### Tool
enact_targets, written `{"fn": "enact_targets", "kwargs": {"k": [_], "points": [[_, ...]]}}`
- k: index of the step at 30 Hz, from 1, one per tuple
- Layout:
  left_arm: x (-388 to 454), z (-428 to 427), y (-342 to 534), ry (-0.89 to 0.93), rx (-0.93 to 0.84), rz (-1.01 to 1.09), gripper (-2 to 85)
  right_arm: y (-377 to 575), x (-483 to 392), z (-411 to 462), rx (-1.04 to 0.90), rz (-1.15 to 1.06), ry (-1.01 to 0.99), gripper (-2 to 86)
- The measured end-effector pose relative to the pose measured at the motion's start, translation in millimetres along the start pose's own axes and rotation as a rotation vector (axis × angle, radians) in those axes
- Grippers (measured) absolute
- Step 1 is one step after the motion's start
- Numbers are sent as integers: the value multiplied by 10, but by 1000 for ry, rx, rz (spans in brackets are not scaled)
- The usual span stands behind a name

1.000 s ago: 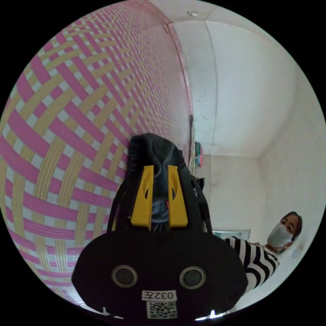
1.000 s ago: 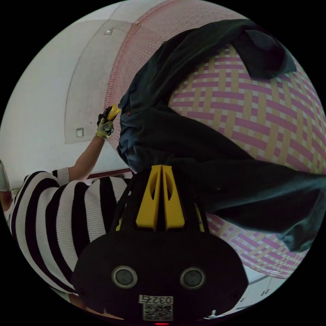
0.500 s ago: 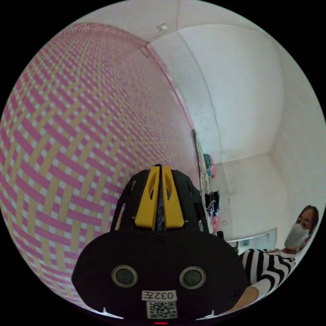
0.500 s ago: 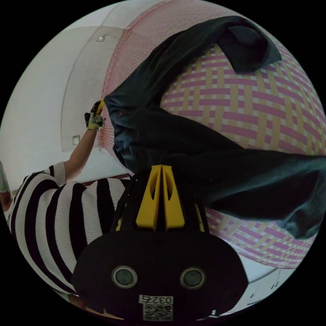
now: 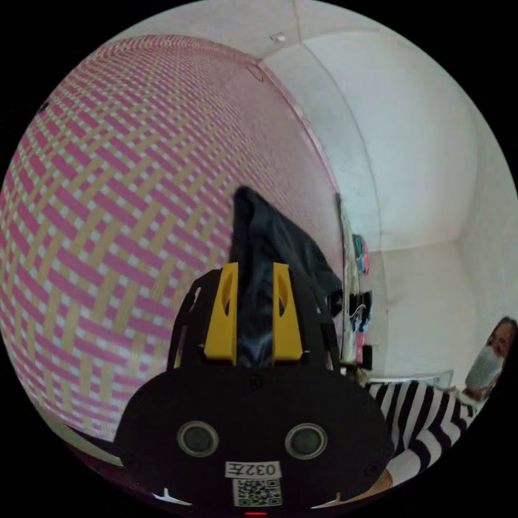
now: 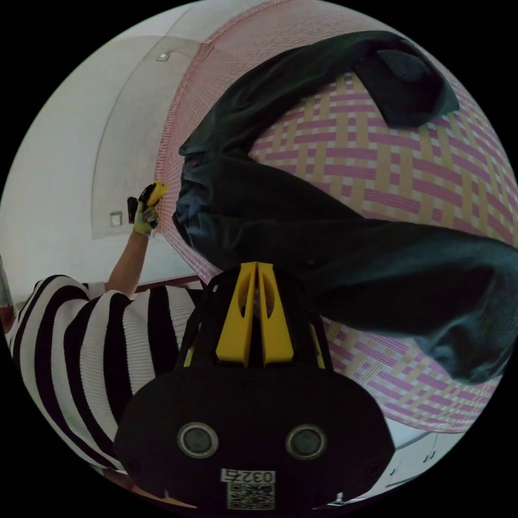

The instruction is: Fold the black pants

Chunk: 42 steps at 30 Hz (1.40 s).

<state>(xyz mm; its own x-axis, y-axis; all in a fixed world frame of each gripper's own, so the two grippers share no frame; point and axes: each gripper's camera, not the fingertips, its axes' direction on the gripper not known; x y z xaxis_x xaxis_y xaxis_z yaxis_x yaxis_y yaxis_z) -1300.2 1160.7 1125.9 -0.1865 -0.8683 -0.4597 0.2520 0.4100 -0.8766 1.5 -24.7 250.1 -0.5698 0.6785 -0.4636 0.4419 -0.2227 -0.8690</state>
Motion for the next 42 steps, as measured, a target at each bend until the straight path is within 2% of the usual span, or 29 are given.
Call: {"fn": "enact_targets", "kwargs": {"k": [2,6,11,13,15,17,19,22,25,31,38,42], "points": [[116,262,348,68,-72,50,11,-23,-65,31,-12,-14,-8,-10],[-92,703,851,-171,-211,-119,-7,-19,-229,13,-27,-57,-6,-10],[-485,495,904,-221,-55,-188,-9,271,-217,-244,47,-53,41,-10],[-505,438,814,-301,-13,-196,-9,464,-98,-439,119,-4,61,-9],[-435,414,651,-488,3,-198,-9,803,125,-774,246,91,77,-9],[-409,444,549,-566,0,-255,-9,1099,336,-1044,340,189,101,-6],[-307,507,494,-536,4,-261,-9,1397,555,-1313,434,282,103,-1],[37,716,526,-383,34,-175,-9,1742,867,-1746,543,397,128,34],[292,1131,600,-323,-38,-147,-9,1707,1080,-2091,551,461,168,54],[467,1665,745,-203,-71,-188,-9,1056,1101,-2442,484,408,212,76],[448,1872,739,-241,-84,-280,-9,609,963,-2465,418,431,371,86],[398,1915,668,-303,-99,-325,-9,456,785,-2465,347,398,472,39]]}}
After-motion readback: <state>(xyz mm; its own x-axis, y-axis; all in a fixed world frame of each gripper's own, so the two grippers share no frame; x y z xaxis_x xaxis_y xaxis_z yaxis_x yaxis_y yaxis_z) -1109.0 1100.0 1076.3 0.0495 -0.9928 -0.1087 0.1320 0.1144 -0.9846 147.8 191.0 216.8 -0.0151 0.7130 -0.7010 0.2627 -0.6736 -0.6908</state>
